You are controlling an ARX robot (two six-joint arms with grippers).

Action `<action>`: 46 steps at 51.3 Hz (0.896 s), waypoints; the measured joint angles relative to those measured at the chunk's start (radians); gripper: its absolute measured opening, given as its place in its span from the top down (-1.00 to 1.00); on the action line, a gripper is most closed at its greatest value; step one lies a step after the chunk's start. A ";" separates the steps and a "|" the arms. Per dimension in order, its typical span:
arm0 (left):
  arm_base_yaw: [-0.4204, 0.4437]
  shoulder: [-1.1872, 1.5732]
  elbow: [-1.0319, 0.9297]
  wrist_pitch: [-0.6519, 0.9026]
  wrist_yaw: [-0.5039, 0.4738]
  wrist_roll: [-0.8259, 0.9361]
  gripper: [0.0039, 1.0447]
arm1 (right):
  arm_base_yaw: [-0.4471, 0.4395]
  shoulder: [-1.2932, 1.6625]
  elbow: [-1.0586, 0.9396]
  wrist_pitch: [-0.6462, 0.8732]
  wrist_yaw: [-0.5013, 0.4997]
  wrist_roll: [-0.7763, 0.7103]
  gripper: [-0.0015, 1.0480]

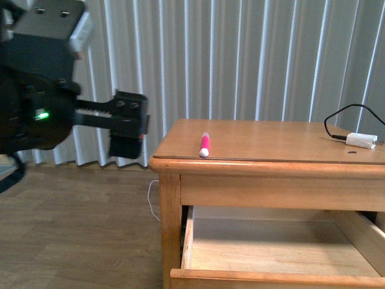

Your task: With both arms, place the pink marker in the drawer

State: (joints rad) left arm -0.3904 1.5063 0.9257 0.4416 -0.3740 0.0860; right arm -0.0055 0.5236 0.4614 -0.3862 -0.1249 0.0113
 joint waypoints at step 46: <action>-0.060 0.682 0.932 -0.496 0.151 -0.147 -0.88 | 0.000 0.000 0.000 0.000 0.000 0.000 -0.83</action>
State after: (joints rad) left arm -0.4503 2.1880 1.8580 -0.0547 -0.2230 -0.0608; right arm -0.0055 0.5236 0.4614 -0.3862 -0.1249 0.0113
